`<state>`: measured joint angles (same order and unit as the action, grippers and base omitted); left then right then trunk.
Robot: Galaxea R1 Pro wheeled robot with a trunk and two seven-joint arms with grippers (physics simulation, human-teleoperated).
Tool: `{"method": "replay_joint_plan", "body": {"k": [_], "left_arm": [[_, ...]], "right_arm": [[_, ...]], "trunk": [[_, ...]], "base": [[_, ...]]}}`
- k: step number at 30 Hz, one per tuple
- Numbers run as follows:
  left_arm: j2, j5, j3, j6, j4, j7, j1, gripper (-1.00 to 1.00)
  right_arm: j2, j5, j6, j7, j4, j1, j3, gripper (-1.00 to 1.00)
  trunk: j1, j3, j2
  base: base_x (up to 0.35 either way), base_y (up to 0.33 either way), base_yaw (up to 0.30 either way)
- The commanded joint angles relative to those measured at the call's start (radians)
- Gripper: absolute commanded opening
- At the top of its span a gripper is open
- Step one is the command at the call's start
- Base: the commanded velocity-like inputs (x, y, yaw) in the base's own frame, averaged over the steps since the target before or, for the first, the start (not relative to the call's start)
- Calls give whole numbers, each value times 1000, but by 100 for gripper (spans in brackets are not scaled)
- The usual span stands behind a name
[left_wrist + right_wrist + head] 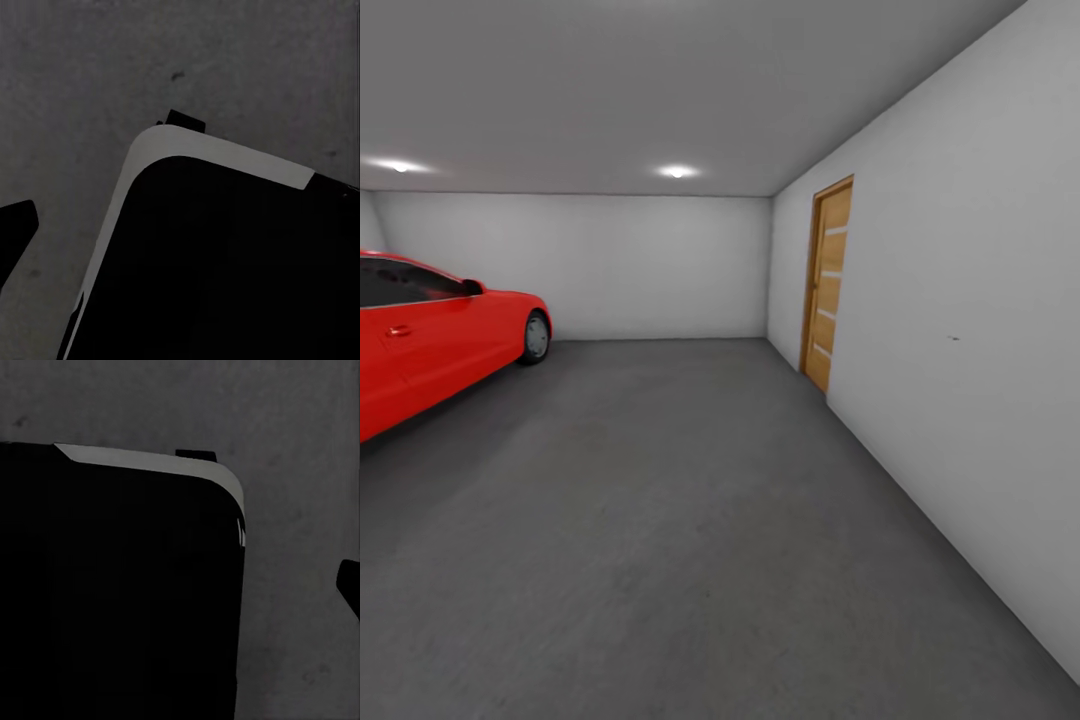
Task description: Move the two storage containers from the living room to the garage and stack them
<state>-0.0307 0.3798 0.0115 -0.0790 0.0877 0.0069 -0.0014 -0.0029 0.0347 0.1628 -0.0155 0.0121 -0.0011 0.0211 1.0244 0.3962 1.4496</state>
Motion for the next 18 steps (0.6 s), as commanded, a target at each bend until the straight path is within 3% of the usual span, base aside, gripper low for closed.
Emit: {"method": "replay_joint_plan", "body": {"k": [1, 18], "left_arm": [[0, 4, 2, -2, 0, 1, 0, 100], [0, 4, 4, -2, 0, 1, 0, 100]], "right_arm": [[0, 4, 4, -2, 1, 0, 2, 100], [0, 4, 4, -2, 1, 0, 2, 100]], "trunk": [[1, 1, 0], [1, 1, 0]], "base": [[324, 0, 0], [324, 0, 0]]}}
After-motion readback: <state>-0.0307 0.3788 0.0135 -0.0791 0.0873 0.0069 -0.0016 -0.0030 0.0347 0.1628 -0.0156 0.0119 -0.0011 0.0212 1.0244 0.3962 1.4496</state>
